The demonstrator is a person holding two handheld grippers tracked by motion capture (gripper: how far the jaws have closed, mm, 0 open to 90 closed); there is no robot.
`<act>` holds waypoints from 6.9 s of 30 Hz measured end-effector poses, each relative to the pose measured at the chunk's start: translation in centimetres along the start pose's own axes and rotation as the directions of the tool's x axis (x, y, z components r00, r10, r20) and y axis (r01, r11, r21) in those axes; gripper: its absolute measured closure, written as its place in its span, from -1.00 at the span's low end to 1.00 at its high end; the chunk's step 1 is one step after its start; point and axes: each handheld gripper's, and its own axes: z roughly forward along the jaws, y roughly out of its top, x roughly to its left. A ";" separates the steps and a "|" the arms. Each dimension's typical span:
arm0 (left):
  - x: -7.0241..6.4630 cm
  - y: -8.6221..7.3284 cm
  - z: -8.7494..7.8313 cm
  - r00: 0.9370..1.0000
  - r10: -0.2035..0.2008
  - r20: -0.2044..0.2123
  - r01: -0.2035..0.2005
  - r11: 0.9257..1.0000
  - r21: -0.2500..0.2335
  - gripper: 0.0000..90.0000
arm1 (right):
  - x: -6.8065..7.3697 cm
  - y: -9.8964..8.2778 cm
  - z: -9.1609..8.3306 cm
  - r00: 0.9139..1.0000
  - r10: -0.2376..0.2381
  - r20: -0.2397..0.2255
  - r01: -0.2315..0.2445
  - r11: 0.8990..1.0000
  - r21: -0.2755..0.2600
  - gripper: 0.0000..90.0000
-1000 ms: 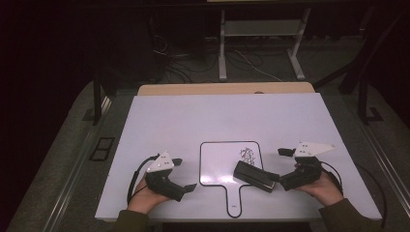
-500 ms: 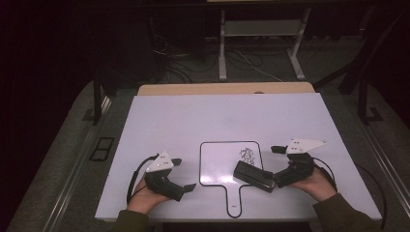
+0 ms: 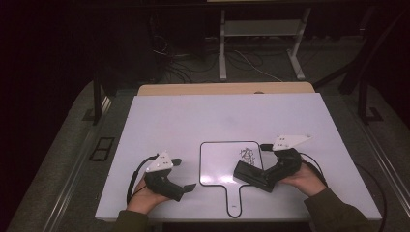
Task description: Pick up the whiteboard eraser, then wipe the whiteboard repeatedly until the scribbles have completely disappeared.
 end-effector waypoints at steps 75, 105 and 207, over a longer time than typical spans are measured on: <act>0.2 -0.5 0.3 1.000 0.003 0.017 -0.004 1.000 0.018 -1.00 | 1.4 -1.8 2.7 0.996 -0.086 -0.012 0.085 0.933 0.349 -0.59; 0.2 -0.5 0.3 1.000 0.004 0.021 -0.005 1.000 0.020 -1.00 | 1.5 -1.8 2.7 0.994 -0.106 -0.005 0.101 0.931 0.350 -0.17; -0.1 -0.5 0.1 1.000 0.005 0.015 -0.005 1.000 0.017 -1.00 | -6.5 2.1 6.7 0.986 -0.053 0.156 -0.004 0.939 0.345 -0.14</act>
